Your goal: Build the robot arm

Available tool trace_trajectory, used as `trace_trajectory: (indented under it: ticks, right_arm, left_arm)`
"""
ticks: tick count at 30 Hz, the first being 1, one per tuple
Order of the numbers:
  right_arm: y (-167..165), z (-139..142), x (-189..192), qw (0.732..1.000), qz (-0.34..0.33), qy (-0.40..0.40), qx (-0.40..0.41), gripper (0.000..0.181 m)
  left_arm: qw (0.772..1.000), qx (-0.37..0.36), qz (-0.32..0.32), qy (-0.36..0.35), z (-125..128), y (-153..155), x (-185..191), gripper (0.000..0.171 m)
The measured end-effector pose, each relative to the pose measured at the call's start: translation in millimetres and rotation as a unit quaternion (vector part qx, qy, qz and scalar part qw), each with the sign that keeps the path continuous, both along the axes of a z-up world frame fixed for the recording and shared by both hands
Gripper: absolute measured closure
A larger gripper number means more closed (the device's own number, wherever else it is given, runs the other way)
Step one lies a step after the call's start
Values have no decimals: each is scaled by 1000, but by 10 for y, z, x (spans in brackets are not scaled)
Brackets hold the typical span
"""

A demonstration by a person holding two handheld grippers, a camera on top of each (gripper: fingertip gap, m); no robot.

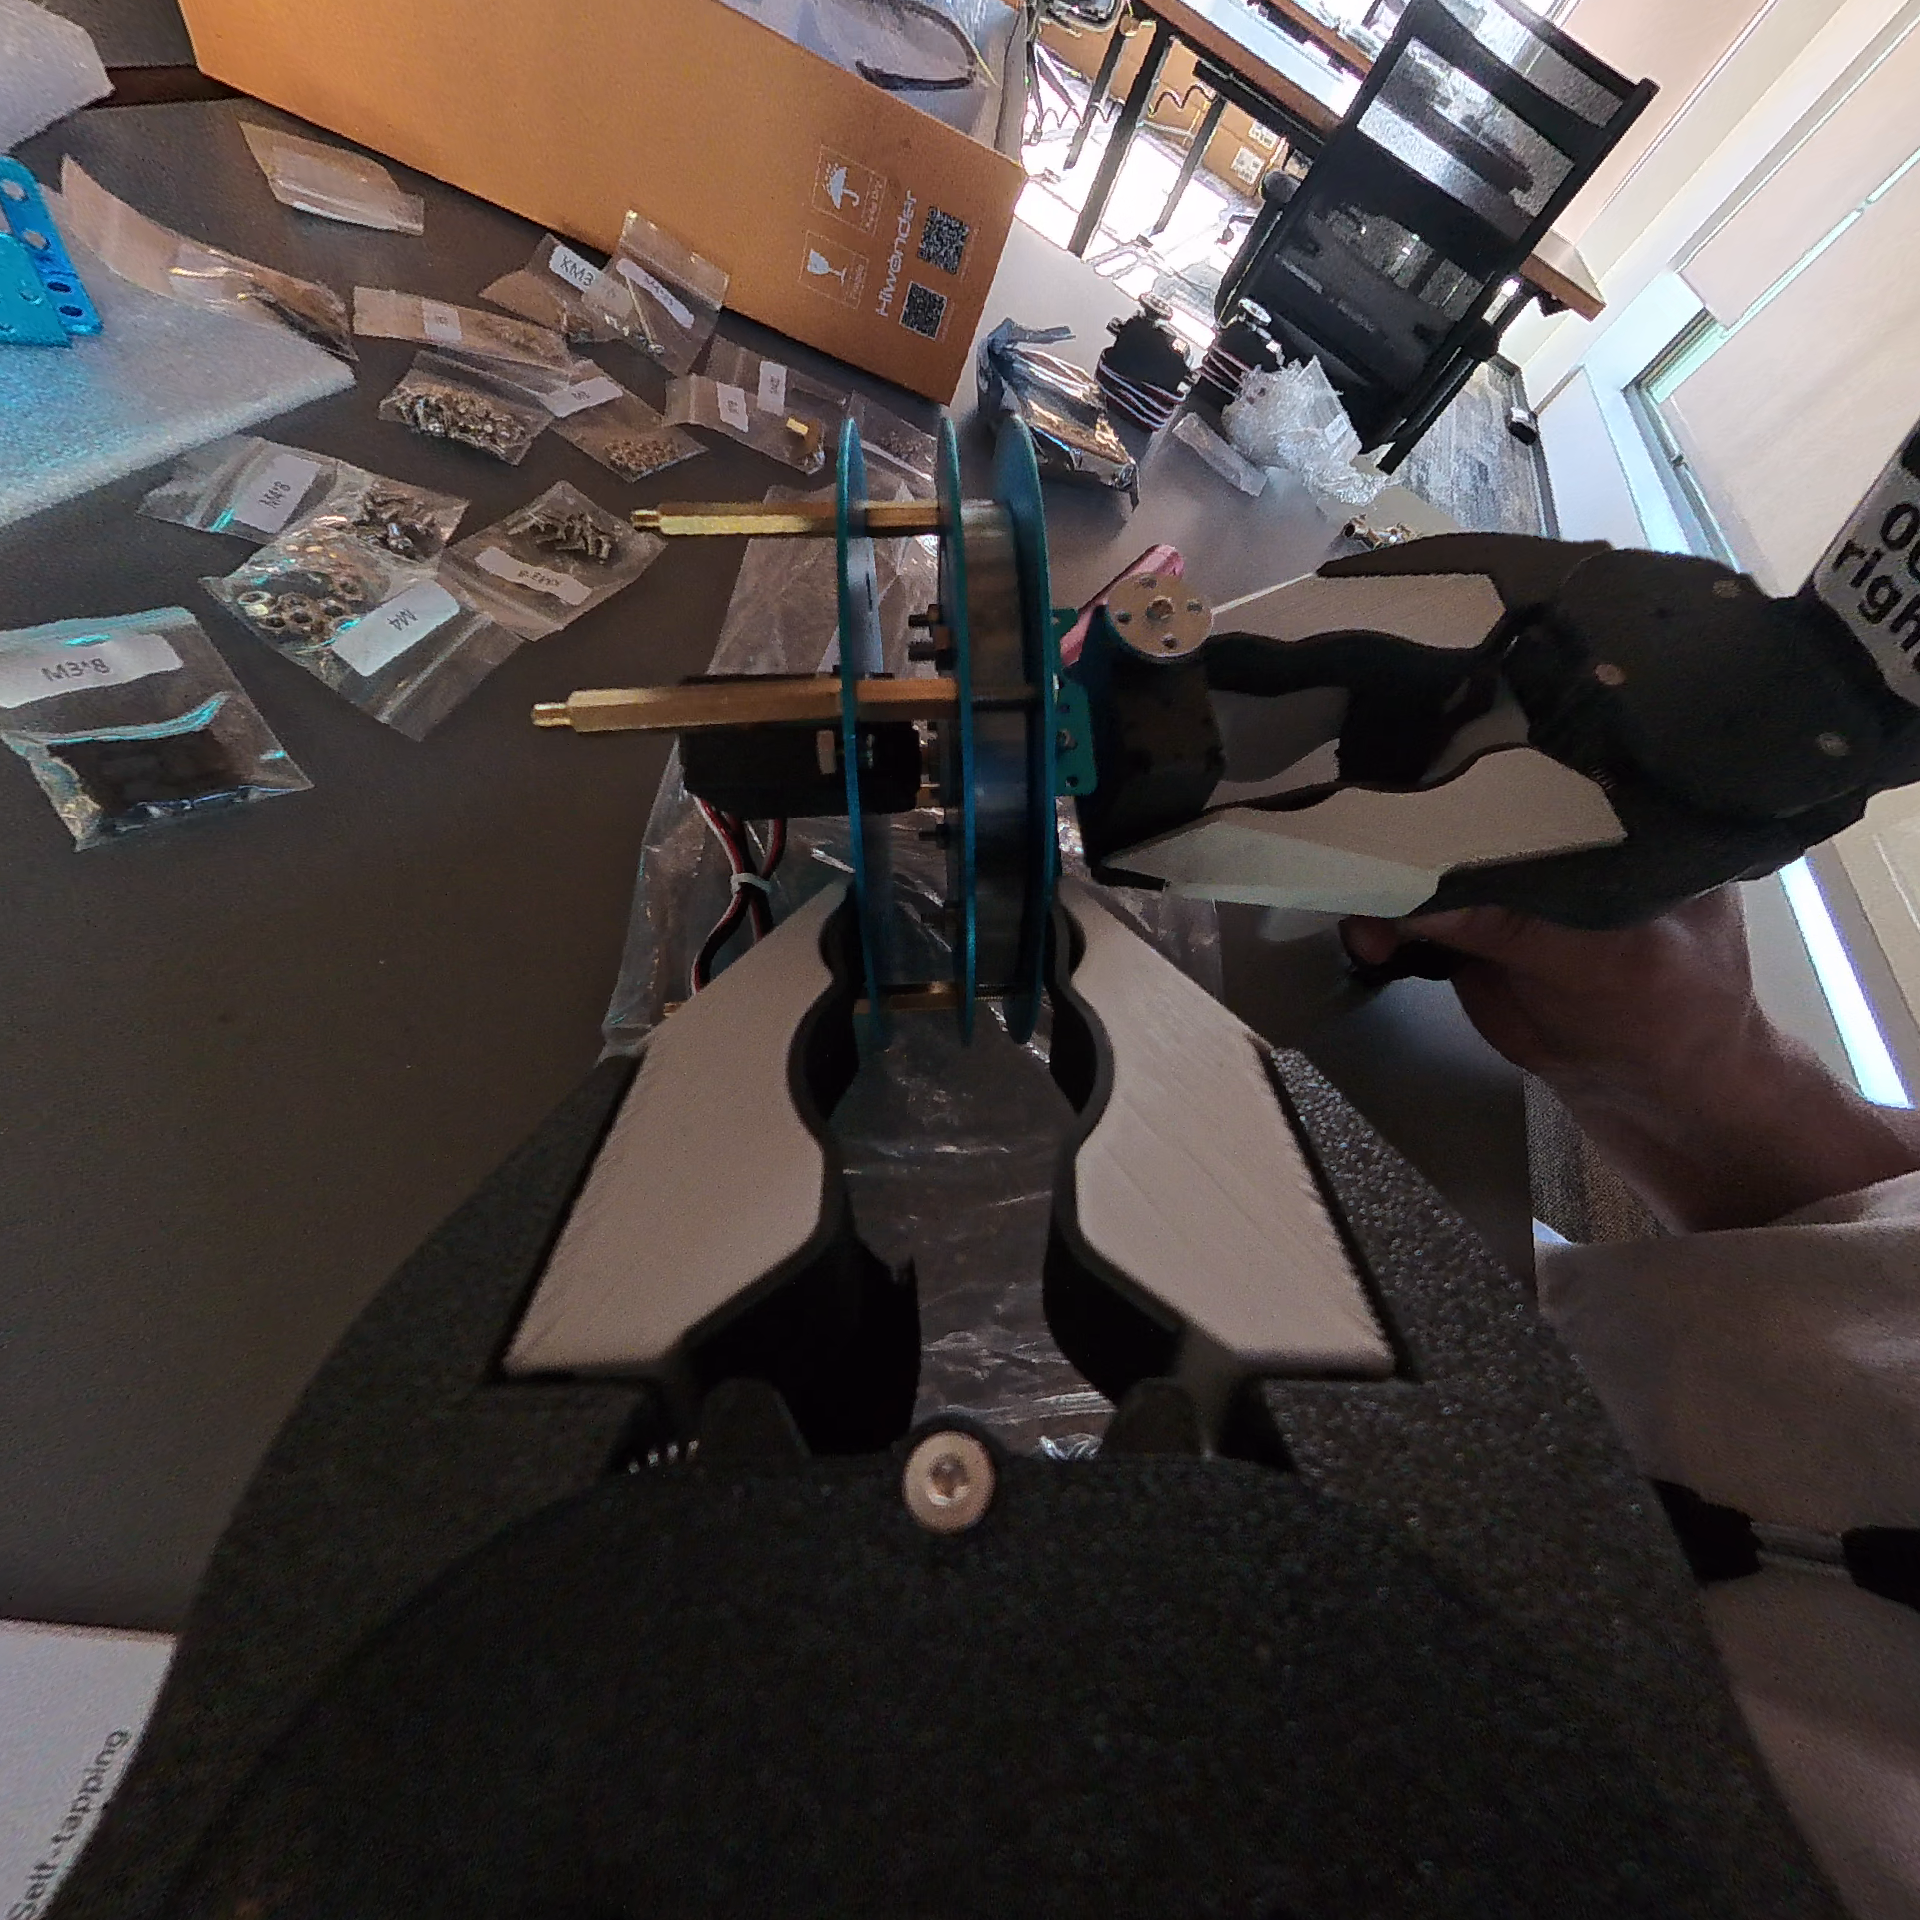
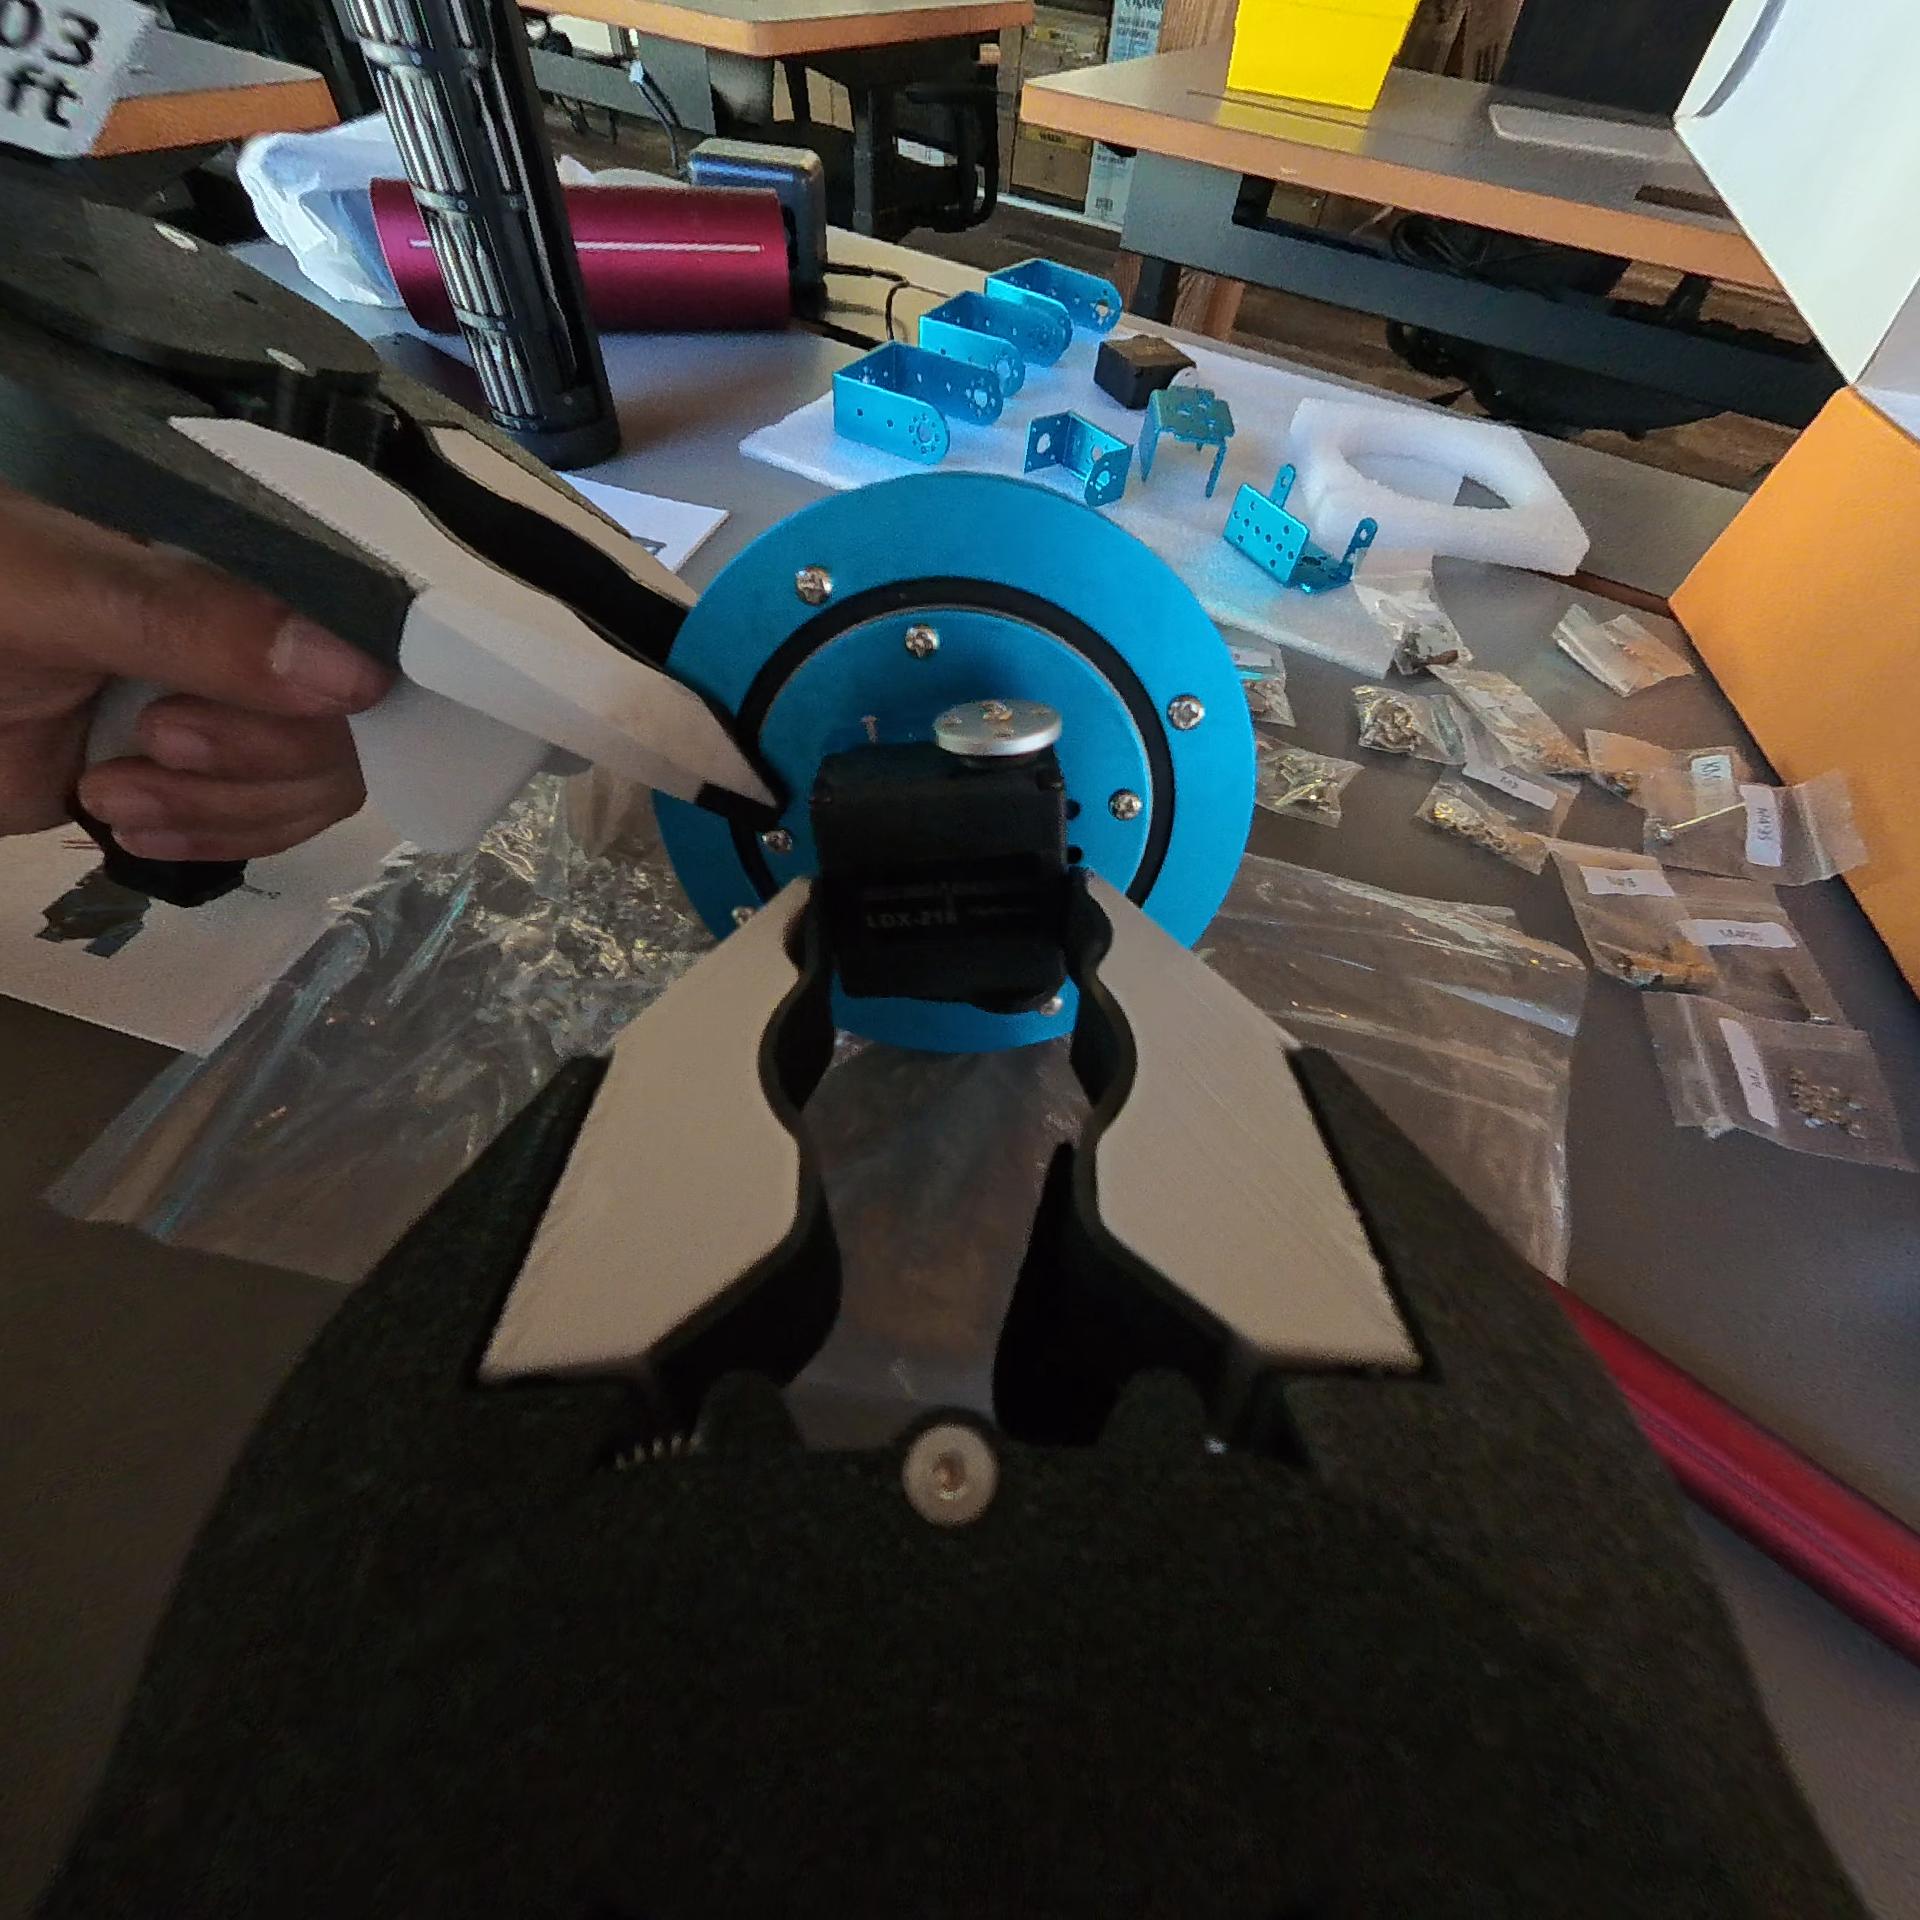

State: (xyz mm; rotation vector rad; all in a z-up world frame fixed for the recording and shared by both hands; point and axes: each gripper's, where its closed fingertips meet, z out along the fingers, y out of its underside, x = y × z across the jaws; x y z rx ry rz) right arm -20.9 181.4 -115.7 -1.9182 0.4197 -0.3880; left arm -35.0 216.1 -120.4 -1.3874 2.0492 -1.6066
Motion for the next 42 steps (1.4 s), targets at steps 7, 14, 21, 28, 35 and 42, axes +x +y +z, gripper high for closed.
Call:
trace_trajectory:
  ticks: [7,14,21,28,35,42]
  right_arm:
    - [10,-66,-1,999,-3,-12,-36,139]
    - [72,-67,-7,999,5,-16,-40,139]
    - [95,-76,22,999,6,-9,-39,138]
    - [88,-76,55,999,19,-7,-37,138]
    - [78,-92,74,999,20,7,-35,137]
    - [65,-59,43,999,38,30,-11,133]
  left_arm:
    - [1000,0,0,1,-3,-2,-3,139]
    - [1000,1,-1,1,-1,-5,-5,139]
    - [1000,1,1,1,-6,7,0,140]
    - [1000,4,1,-1,-6,9,7,140]
    - [1000,8,2,-4,20,-16,32,139]
    - [1000,18,-2,9,17,-21,32,139]
